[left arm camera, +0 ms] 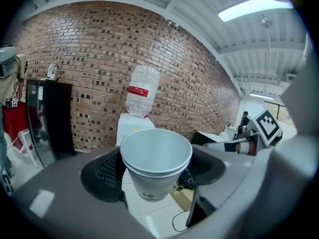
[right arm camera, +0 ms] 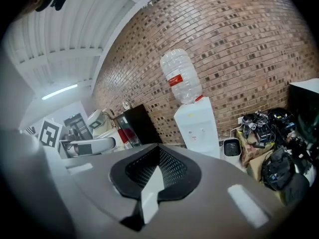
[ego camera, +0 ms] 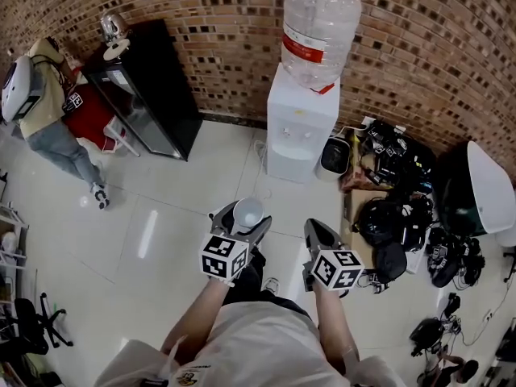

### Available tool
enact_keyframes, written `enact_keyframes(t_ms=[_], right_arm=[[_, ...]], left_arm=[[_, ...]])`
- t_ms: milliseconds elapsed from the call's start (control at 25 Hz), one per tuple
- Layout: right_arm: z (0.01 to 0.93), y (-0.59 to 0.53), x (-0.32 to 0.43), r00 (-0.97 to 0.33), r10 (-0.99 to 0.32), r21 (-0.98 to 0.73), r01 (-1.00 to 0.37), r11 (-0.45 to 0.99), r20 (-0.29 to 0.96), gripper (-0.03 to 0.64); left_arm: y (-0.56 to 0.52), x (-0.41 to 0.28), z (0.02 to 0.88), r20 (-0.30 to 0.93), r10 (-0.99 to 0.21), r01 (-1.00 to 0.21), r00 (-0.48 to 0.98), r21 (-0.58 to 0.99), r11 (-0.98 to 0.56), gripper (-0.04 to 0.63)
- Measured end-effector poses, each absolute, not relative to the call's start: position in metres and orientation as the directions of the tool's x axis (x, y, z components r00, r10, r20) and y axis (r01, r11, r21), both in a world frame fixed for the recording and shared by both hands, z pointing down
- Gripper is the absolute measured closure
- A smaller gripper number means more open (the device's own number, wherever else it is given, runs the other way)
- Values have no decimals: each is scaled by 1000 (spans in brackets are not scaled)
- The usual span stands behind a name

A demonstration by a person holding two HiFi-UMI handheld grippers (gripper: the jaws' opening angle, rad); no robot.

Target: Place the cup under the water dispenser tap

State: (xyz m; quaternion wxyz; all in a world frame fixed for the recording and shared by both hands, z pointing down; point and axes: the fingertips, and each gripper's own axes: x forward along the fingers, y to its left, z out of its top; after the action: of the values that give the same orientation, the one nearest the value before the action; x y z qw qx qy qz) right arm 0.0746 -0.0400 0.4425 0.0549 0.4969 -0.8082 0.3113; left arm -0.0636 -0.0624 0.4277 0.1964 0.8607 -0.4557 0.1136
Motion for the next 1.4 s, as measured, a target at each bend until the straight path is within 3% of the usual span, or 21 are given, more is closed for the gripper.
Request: enact_keyframes(t_ms=[840,1400], right_arm=[[452,-245,53,-404,-781,-353,-901,251,477,617],[518,-300,83,-424,-771,-351,-895,276,475,617]], left_arm=[[-268,-87,468,408,-676,-788,614,270,-553,219],[-323,-39,560,439,-654,-783,616,248,-571,219]])
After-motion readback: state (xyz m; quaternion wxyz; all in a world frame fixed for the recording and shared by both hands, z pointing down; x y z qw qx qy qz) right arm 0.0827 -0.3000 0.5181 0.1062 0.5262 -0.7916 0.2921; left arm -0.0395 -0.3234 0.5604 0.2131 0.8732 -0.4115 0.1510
